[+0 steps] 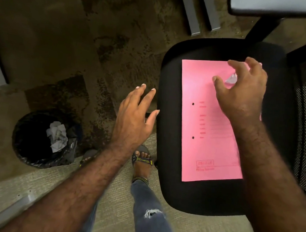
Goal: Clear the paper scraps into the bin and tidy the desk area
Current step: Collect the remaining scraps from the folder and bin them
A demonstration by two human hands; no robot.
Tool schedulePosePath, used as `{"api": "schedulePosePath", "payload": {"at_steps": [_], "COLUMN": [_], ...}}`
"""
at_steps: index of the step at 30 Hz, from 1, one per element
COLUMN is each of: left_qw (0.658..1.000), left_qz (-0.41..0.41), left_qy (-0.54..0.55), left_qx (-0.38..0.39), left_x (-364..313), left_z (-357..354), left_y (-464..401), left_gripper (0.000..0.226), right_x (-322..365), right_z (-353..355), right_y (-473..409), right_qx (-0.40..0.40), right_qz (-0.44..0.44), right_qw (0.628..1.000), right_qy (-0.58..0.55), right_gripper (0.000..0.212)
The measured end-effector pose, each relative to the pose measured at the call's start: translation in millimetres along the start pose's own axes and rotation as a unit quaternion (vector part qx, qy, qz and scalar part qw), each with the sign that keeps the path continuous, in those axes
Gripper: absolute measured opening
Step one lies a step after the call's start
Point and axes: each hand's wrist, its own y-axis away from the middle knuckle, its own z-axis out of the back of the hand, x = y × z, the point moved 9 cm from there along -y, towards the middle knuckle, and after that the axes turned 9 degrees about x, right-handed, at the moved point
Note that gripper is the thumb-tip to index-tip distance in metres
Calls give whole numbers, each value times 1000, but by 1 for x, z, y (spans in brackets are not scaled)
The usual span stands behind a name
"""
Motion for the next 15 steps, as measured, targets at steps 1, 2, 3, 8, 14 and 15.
{"api": "schedulePosePath", "payload": {"at_steps": [1, 2, 3, 8, 14, 15], "left_qw": [1000, 1000, 1000, 1000, 1000, 999], "left_qz": [0, -2, -4, -5, 21, 29], "left_qy": [1, 1, 2, 4, 16, 20], "left_qx": [0, -1, -1, 0, -16, -18], "left_x": [-2, -3, -5, -1, 23, 29], "left_z": [-1, -2, -3, -1, 14, 17], "left_y": [0, 0, 0, 0, 4, 6], "left_gripper": [59, 59, 59, 59, 60, 60], "right_x": [-2, -4, -5, 1, 29, 38], "right_z": [-3, -6, -8, -17, -26, -28], "right_y": [-1, -1, -1, 5, 21, 24], "right_qx": [16, 29, 39, 53, 24, 22], "right_qz": [-4, -7, -9, -4, 14, 23], "right_qw": [1000, 999, 999, 999, 999, 999], "right_qy": [-6, -12, -16, -14, -27, -24], "right_gripper": [54, 54, 53, 40, 19, 18]}}
